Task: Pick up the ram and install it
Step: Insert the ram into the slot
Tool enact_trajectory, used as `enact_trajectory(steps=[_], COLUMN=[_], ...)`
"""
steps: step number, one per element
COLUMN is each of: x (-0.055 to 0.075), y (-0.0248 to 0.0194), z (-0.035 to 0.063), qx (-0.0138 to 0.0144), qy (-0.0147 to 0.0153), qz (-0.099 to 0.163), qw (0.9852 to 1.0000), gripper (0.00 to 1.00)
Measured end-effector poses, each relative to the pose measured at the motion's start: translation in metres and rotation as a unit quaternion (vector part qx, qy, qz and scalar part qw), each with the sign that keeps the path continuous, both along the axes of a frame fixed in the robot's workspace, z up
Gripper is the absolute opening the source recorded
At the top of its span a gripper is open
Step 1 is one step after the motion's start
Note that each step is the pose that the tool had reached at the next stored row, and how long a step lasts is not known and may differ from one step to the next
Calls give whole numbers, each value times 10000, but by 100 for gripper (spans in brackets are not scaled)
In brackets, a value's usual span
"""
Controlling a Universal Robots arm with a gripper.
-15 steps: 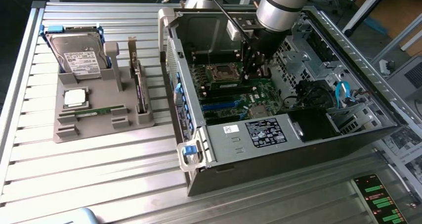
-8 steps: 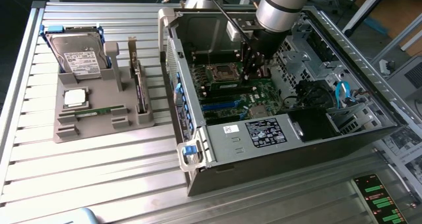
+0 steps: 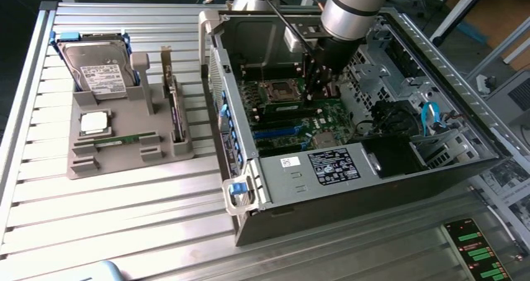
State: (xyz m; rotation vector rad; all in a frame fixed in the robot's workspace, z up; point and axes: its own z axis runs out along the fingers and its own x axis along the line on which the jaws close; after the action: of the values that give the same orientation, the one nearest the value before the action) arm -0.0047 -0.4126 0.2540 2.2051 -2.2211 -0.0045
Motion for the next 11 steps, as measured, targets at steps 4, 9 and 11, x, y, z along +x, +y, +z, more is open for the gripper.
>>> enact_trajectory(steps=[4,9,11], x=[-1,-9,-13], y=[0,0,1], z=[-1,-4,-5], qx=[0,0,0], qy=[-1,-1,-1], qz=[0,0,0], qw=[10000,10000,10000], gripper=[12,12,12])
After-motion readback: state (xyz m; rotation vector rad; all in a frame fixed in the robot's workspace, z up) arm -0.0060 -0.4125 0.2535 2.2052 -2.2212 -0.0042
